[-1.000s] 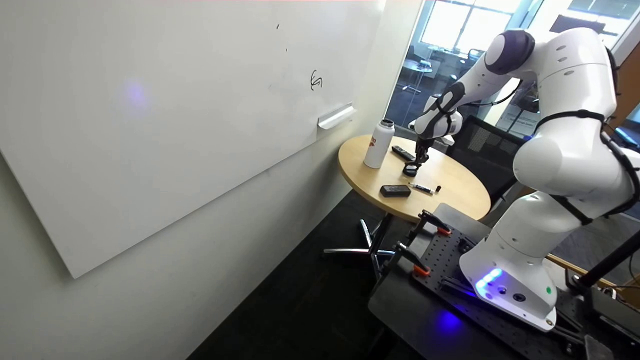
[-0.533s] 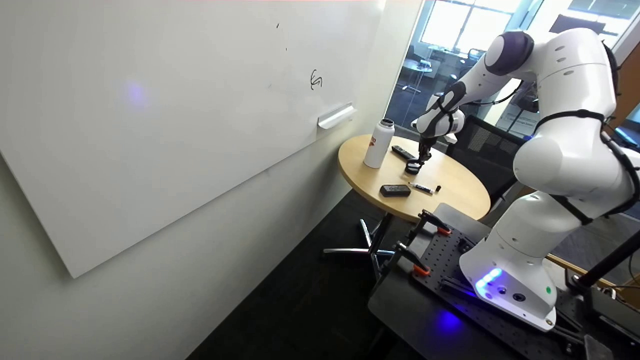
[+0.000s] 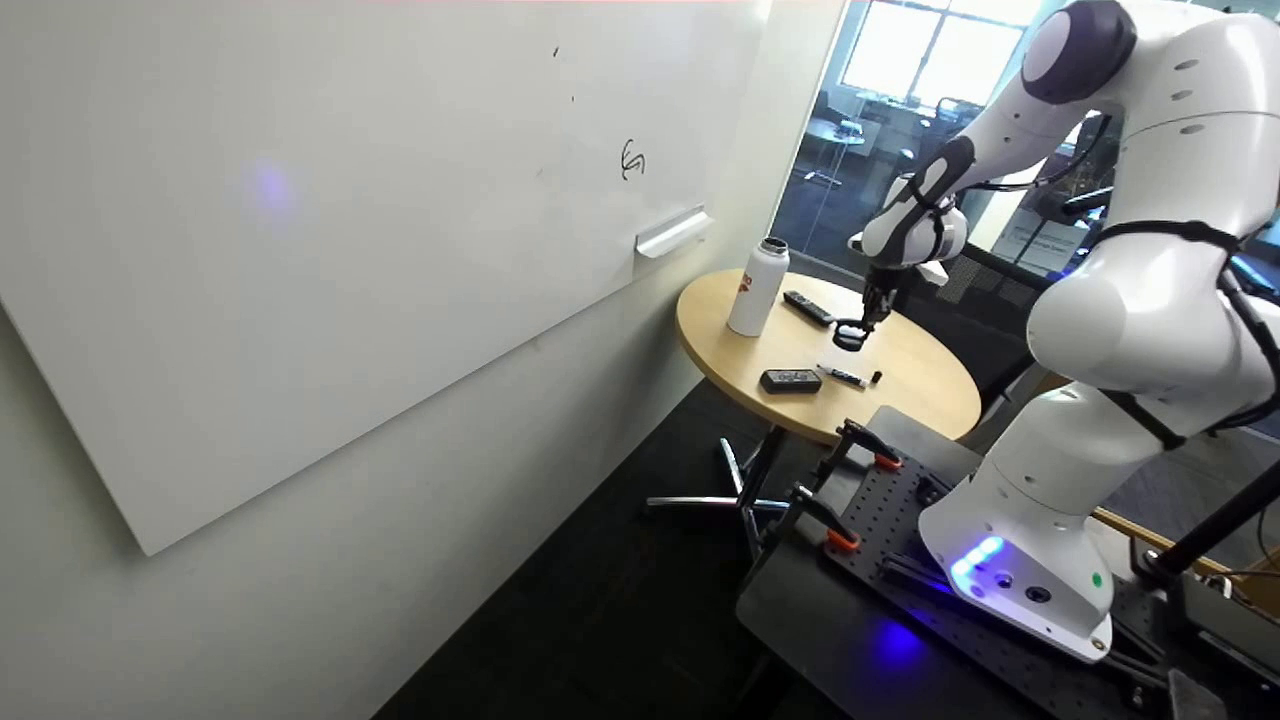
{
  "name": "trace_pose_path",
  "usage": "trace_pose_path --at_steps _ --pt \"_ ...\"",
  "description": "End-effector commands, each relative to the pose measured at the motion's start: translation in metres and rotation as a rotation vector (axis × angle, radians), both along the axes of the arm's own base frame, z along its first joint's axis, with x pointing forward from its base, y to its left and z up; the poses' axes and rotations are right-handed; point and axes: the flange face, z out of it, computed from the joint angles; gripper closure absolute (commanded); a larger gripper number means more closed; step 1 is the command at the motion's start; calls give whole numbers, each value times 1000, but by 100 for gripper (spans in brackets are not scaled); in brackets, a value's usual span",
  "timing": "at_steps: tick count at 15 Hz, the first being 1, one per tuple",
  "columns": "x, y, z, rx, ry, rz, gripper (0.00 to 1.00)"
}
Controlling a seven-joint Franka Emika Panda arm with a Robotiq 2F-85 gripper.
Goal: Move the lid forward
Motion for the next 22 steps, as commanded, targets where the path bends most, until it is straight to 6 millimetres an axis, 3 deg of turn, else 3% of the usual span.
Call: trace_pose_path --at_steps 1,2,4,7,8,11,18,22 --pt "-43 40 45 -32 -80 -37 88" --pt "-19 15 17 -14 -29 -15 79" --pt "-37 27 31 -22 -48 -31 79" --pt "-41 34 39 -20 -55 -33 79" --pt "-43 37 38 -15 -47 -22 87" --pt "-71 54 39 0 -51 33 88" --pt "-162 74 49 -29 -82 96 89" --pt "-179 97 36 33 -56 186 89"
